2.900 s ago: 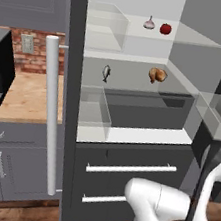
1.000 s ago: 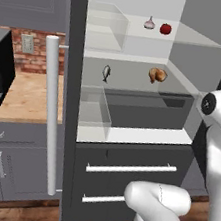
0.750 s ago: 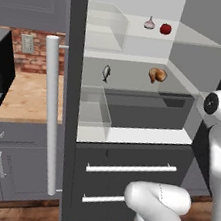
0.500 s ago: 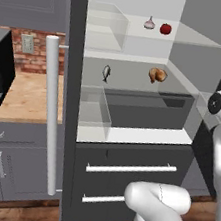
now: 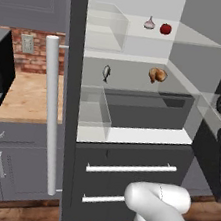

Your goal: Gather the tomato and garlic from the fridge and place them on a tray on the dining counter. Then gather the fish and chicken drumstick from the fridge and place them on the other tray.

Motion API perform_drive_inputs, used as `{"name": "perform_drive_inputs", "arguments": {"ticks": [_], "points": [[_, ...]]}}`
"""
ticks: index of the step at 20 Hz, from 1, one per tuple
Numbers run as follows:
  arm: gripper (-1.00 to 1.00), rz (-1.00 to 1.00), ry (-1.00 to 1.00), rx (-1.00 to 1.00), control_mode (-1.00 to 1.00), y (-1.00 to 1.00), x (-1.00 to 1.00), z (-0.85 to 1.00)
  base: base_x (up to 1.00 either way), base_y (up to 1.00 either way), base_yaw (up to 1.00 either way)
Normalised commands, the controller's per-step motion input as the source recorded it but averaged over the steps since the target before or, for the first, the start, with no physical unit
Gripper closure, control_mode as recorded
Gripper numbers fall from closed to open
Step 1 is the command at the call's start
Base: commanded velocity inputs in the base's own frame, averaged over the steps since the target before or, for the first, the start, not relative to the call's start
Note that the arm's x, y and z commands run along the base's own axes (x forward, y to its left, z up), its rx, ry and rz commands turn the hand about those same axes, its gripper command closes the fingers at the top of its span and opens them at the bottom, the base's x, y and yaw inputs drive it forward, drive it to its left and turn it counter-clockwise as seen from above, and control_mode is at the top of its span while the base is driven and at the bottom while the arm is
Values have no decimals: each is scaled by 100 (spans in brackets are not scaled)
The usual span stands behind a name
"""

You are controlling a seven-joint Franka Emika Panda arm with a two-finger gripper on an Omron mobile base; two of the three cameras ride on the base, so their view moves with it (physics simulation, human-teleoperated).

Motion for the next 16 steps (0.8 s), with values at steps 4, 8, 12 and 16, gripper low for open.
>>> {"name": "perform_drive_inputs", "arguments": {"ticks": [4, 8, 12, 16], "points": [[-100, -1, 0, 0, -100, -18, 0, 0, 0, 0, 0], [-100, -1, 0, 0, -100, -23, 0, 0, 0, 0, 0], [-100, 0, 0, 0, -100, -28, 0, 0, 0, 0, 0], [-100, 0, 0, 0, -100, -28, 0, 0, 0, 0, 0]]}}
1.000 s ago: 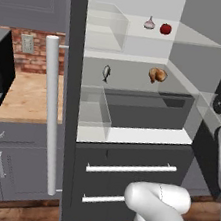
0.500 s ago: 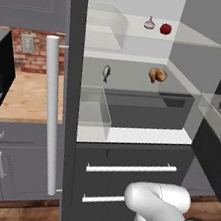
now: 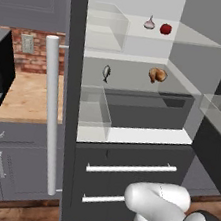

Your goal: Gather the tomato and garlic from the fridge and place them on a tray on the dining counter. Then gather the fish and chicken drumstick from the fridge and place them on the other tray.

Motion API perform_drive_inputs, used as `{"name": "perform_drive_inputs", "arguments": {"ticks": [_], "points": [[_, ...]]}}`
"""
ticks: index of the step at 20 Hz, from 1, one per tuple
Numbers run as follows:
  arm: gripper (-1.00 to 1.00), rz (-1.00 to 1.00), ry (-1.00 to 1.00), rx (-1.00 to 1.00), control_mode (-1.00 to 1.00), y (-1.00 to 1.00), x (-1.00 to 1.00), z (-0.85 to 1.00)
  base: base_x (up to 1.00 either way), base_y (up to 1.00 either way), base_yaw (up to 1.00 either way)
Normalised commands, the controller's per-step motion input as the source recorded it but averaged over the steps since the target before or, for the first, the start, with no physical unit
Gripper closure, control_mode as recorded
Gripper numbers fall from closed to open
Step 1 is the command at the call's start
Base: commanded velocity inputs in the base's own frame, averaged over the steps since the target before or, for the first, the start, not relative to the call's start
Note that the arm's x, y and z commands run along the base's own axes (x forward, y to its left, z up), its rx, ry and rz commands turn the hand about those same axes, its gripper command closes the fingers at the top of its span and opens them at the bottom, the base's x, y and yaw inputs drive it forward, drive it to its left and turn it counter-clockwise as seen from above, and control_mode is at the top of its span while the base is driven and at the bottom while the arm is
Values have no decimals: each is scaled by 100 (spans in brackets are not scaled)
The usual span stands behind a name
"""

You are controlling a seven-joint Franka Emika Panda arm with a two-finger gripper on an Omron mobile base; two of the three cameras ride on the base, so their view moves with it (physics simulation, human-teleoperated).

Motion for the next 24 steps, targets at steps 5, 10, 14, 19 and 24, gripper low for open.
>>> {"name": "perform_drive_inputs", "arguments": {"ticks": [5, 10, 14, 19, 24], "points": [[-100, 0, 0, 0, -100, -20, 0, 0, 0, 0, 0], [-100, -2, 0, 0, -100, 5, -18, 0, 0, 0, 0], [-100, -8, 0, -4, -100, 48, -37, 6, 0, 0, 0], [-100, -3, 0, -4, -100, 73, -39, 11, 0, 0, 0], [-100, 1, 3, 0, -100, 77, -29, 23, 0, 0, 0]]}}
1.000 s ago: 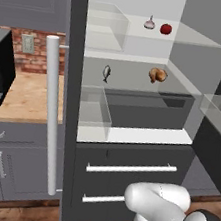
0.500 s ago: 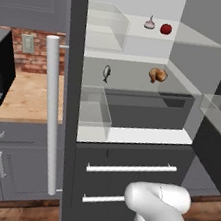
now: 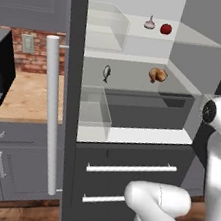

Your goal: Gather the tomato and garlic from the fridge and place them on a tray on the dining counter. Then gather the fish and chicken drumstick from the fridge and place them on the other tray.

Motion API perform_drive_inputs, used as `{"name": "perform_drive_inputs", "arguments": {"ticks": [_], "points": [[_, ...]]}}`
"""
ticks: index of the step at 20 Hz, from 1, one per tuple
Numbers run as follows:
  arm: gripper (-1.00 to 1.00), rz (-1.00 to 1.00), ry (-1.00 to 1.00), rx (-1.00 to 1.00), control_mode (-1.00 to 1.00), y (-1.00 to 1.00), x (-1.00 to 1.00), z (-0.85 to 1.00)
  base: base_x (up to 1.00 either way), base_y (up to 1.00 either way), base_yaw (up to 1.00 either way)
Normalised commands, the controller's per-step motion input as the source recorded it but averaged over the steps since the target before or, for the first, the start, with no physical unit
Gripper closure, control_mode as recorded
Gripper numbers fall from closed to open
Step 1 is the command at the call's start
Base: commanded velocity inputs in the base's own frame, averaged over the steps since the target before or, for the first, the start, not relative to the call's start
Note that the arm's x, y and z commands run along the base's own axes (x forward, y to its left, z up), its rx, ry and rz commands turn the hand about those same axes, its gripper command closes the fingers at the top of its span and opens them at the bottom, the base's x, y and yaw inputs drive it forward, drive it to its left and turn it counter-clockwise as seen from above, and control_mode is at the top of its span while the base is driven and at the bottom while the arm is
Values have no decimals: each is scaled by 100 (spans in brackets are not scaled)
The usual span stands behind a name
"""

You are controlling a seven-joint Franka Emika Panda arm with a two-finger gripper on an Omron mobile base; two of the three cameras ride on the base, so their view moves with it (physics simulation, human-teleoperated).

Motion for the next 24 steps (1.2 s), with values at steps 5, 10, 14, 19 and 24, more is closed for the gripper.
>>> {"name": "perform_drive_inputs", "arguments": {"ticks": [5, 10, 14, 19, 24], "points": [[-100, 6, 7, 0, -100, 83, -26, 28, 0, 0, 0], [-100, 15, 7, 0, -100, 72, -30, 14, 0, 0, 0], [-100, 29, 9, 0, -100, 76, -45, 0, 0, 0, 0], [-100, 29, 16, 1, -100, 59, -47, 7, 0, 0, 0], [-100, 27, 23, 5, -100, 37, -40, 16, 0, 0, 0]]}}
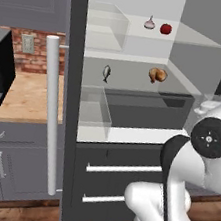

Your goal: Gather the tomato and garlic from the fridge and place them on a tray on the dining counter. Then gather the fish and chicken drumstick from the fridge and place them on the other tray.

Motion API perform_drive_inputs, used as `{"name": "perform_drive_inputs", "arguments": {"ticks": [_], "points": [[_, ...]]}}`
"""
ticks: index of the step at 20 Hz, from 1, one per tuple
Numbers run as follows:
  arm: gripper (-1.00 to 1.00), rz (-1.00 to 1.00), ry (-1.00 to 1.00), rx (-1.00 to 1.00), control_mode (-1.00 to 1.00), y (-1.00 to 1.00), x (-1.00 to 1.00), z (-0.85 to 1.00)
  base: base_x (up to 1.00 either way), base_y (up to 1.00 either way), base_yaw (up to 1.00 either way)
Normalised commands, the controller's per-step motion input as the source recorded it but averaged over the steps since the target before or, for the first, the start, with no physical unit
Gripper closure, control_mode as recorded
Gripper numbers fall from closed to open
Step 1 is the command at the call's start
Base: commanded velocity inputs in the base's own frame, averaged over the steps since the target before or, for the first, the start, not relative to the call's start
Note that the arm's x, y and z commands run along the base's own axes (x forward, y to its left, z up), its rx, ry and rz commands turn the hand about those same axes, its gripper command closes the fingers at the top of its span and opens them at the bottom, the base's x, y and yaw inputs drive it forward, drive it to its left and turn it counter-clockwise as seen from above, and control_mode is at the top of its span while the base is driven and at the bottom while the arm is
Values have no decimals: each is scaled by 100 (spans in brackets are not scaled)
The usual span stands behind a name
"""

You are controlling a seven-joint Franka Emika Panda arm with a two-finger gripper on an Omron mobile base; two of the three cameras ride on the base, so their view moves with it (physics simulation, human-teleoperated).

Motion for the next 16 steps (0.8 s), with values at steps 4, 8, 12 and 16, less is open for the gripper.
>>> {"name": "perform_drive_inputs", "arguments": {"ticks": [4, 8, 12, 16], "points": [[-100, 21, 18, 12, -100, 8, 0, 41, 0, 0, 0], [-100, 15, 22, 17, -100, 29, 0, 29, 0, 0, 0], [-100, 7, 18, 19, -100, 2, 10, 21, 0, 0, 0], [-100, 3, 6, 23, -100, 6, 21, 0, 0, 0, 0]]}}
